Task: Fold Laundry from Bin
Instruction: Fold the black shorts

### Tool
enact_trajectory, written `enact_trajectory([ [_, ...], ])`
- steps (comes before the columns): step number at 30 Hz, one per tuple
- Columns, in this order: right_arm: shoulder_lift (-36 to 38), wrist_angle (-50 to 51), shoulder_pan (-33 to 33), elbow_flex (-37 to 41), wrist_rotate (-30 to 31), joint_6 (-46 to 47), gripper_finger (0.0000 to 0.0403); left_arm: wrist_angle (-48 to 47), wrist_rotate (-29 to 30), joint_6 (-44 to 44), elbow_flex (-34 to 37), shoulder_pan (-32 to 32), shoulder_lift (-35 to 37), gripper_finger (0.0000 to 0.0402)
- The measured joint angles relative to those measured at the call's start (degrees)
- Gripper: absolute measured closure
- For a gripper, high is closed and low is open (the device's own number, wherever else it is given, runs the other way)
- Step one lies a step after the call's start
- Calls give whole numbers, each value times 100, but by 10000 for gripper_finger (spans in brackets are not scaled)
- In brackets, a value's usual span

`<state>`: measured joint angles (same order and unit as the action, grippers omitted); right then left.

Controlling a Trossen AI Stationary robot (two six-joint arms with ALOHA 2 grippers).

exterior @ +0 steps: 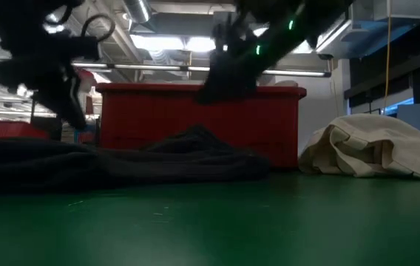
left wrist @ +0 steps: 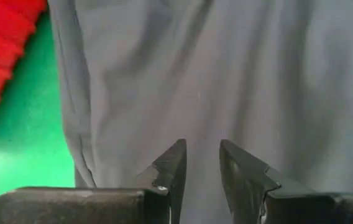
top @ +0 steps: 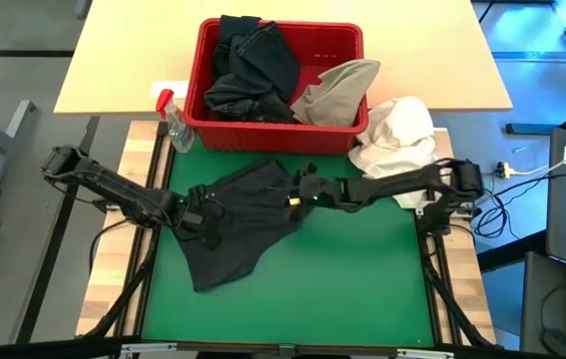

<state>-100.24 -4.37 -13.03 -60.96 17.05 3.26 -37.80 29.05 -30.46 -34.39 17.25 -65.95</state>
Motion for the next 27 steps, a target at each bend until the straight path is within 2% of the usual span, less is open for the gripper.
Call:
enact_trajectory([
  [3, -434, 421, -204, 65, -128, 88, 180, 311, -224, -257, 392, 1, 0, 310],
  [7, -654, 1412, -222, 81, -108, 128, 180, 564, -650, -426, 846, 1, -2, 310],
  [15, -432, 2628, 756, 345, -31, 1068, 180, 649, -954, -522, 1191, 1, 17, 310],
  [20, -189, 3367, 1680, 386, -148, 1362, 180, 476, -1344, -163, 797, 7, 1, 310],
  [24, 271, 4220, 2168, 380, -153, 1023, 180, 291, -1408, 214, 66, 8, 2, 310],
  [27, 852, 4731, 2203, 98, 417, 636, 180, -25, -1327, 577, -516, 3, 5, 310],
])
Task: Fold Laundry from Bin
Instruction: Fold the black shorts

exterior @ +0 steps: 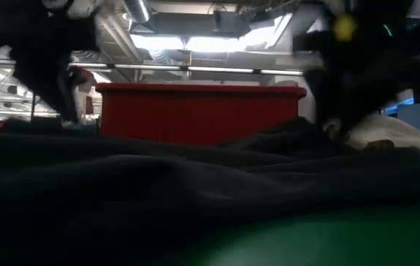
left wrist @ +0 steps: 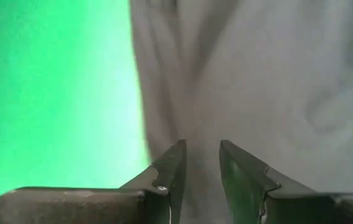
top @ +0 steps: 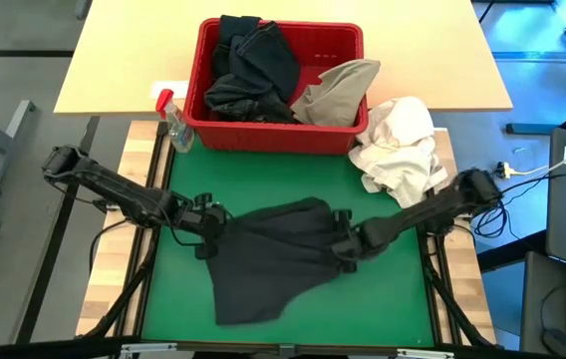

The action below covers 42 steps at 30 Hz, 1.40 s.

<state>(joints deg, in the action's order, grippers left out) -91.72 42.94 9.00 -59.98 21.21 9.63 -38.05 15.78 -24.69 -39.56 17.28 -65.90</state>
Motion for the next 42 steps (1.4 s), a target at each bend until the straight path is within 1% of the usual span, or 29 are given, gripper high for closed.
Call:
enact_trajectory([
  [2, 375, 3, -118, -193, 357, -361, 180, -167, 165, 127, -302, -61, 4, 307],
  [3, 553, -80, -211, -268, 410, -533, 180, -221, 238, 134, -398, -106, 4, 303],
  [5, 839, -443, -457, -384, 426, -814, 180, -250, 246, 130, -490, -197, 4, 291],
  [7, 1039, -735, -776, -399, 306, -1017, 180, -240, 80, 24, -470, -254, 4, 275],
  [8, 1096, -781, -960, -401, 160, -1113, 180, -217, -20, -86, -414, -273, 4, 266],
  [10, 1088, -721, -1355, -398, -348, -1158, 180, -177, -341, -343, -247, -312, 3, 246],
  [14, 837, -411, -2018, -385, -1887, -1024, 180, 324, -857, -963, 254, -280, 1, 218],
  [16, 676, -393, -2197, -306, -2206, -1002, 180, 659, -1038, -1178, 549, -227, -1, 212],
  [18, 526, -326, -2305, -191, -2241, -1010, 180, 1007, -1136, -1382, 824, -170, -1, 210],
  [22, 321, -59, -2388, -80, -2534, -1144, 182, 1273, -1423, -1756, 1197, -61, -2, 217],
  [25, 235, -84, -2364, -62, -2578, -1262, 199, 1277, -1553, -1874, 1335, 28, -3, 228],
  [29, 209, -202, -2371, -62, -2581, -1311, 241, 1294, -1632, -1873, 1354, 90, -2, 244],
  [35, 209, -253, -2381, -62, -2449, -1465, 295, 1283, -2250, -1873, 1354, 85, -1, 267],
  [39, 209, -276, -2377, -62, -2282, -1593, 334, 1282, -2249, -1872, 1354, 85, -1, 287],
  [42, 209, -256, -2375, -62, -2280, -1751, 371, 1282, -2248, -1870, 1354, 85, -1, 312],
])
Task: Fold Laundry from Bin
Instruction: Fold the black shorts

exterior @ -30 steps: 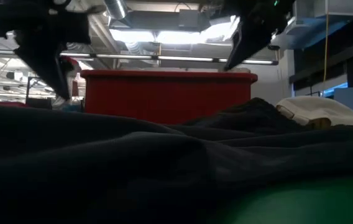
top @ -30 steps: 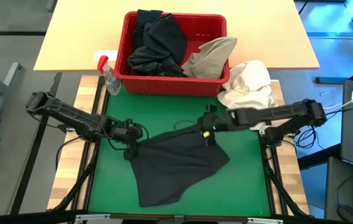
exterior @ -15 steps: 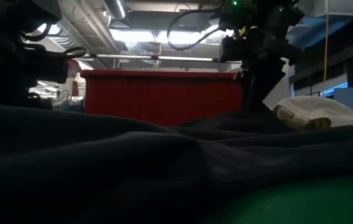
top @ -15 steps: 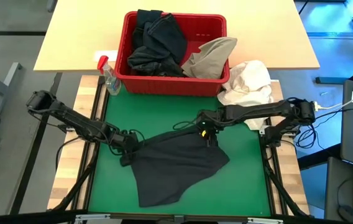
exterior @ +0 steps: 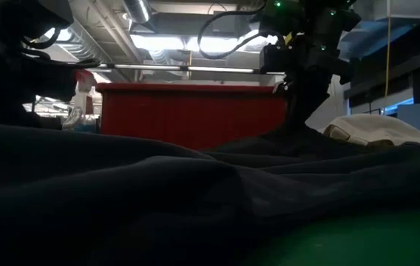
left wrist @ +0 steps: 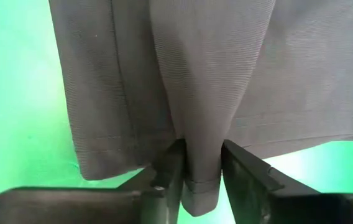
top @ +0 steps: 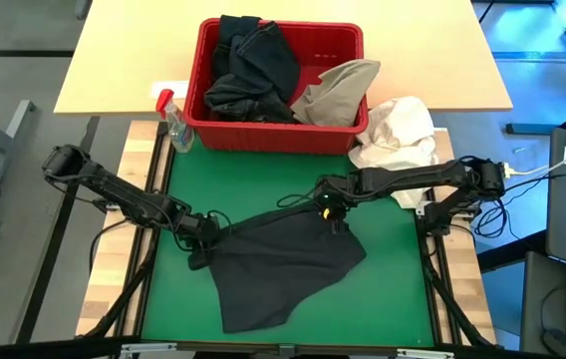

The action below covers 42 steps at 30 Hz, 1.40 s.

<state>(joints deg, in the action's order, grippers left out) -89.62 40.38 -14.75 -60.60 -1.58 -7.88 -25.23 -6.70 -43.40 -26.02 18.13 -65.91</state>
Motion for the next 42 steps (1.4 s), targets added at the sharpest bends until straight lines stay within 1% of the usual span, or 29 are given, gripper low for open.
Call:
enact_trajectory([
  [1, 0, 0, 10, 0, 2, -29, 383, 0, -1, 2, 0, 0, 0, 322],
  [3, 0, 2, 10, 0, 8, -129, 392, -1, -3, 15, 0, 0, 0, 346],
  [6, 70, 6, 12, 0, 235, -155, 383, -73, -113, -3, 0, 5, 2, 385],
  [7, 143, -2, 12, 0, 322, -168, 381, -122, -185, -32, 0, 7, 4, 393],
  [12, 568, -169, 10, -4, 556, -310, 394, -301, -330, -157, -61, 9, 4, 394],
  [15, 695, -305, 10, -4, 931, -319, 390, -562, -228, -153, -261, 11, 4, 398],
  [18, 697, -501, 10, -4, 1247, -323, 385, -1047, 154, -158, -462, 50, 7, 398],
  [23, 697, -884, 10, 40, 1525, -312, 395, -1888, 1104, -496, -656, 215, 7, 397],
  [25, 697, -961, 10, 42, 1883, -309, 394, -2169, 1430, -727, -654, 297, 7, 397],
  [27, 691, -1261, -4, 131, 2264, -314, 388, -2376, 1652, -933, -609, 364, 7, 397],
  [28, 686, -1437, -47, 216, 2329, -317, 385, -2469, 1793, -1056, -570, 391, 7, 397],
  [31, 675, -1915, -241, 530, 2296, -283, 380, -2597, 2231, -1345, -434, 456, 7, 397],
  [35, 639, -2560, -435, 855, 2297, -35, 379, -2625, 2598, -1469, -341, 466, 4, 397],
  [39, 566, -2825, -571, 883, 2304, 145, 377, -2636, 2859, -1448, -339, 466, 4, 396],
  [42, 504, -2860, -602, 883, 2302, 162, 363, -2636, 2847, -1267, -339, 466, 4, 374],
])
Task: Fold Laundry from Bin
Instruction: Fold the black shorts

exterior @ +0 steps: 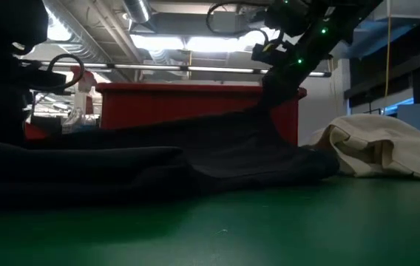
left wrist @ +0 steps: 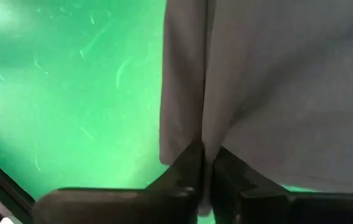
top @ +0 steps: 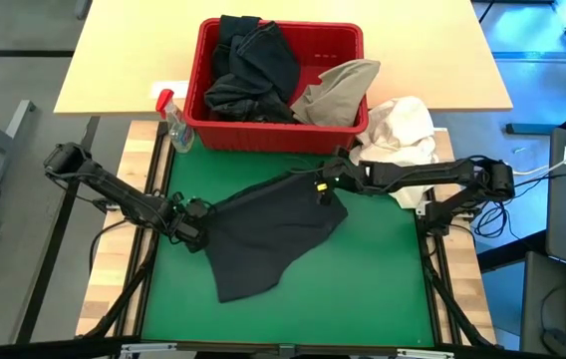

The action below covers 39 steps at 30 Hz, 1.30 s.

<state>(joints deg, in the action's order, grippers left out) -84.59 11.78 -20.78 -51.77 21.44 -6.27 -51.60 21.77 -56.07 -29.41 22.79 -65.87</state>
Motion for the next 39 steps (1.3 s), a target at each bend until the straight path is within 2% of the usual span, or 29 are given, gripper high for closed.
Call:
enact_trajectory([
  [3, -59, 23, 9, 0, 65, 2, 325, -20, -191, 22, 0, -17, 0, 332],
  [7, -51, 112, 11, -3, 318, 42, 257, -381, -802, 78, -131, -39, 0, 276],
  [10, 67, 700, 11, -161, 340, 42, 216, -725, -1100, 109, -362, -22, 0, 247],
  [14, 288, 1573, 50, -541, -133, 167, 181, -629, -926, 289, -852, 66, 154, 228],
  [17, 434, 1802, 113, -581, -848, 340, 169, -444, -258, 309, -1188, 96, 258, 223],
  [20, 475, 1349, 250, -329, -1689, 455, 166, 455, 440, 495, -1175, 182, 329, 222],
  [23, 350, 318, 514, 237, -2199, 478, 166, 1548, 503, 1160, -794, 207, 281, 222],
  [25, 210, -369, 677, 628, -2241, 603, 166, 2083, 504, 1404, -474, 201, 186, 222],
  [28, -59, -888, 827, 1022, -2113, 759, 166, 2284, 546, 1430, -78, 194, 53, 221],
  [34, -417, -856, 839, 1356, -1900, 795, 166, 2438, 582, 1446, 667, -93, -111, 221],
  [39, -451, -706, 966, 1434, -1921, 1360, 166, 2421, 1002, 1311, 967, -581, -105, 221],
])
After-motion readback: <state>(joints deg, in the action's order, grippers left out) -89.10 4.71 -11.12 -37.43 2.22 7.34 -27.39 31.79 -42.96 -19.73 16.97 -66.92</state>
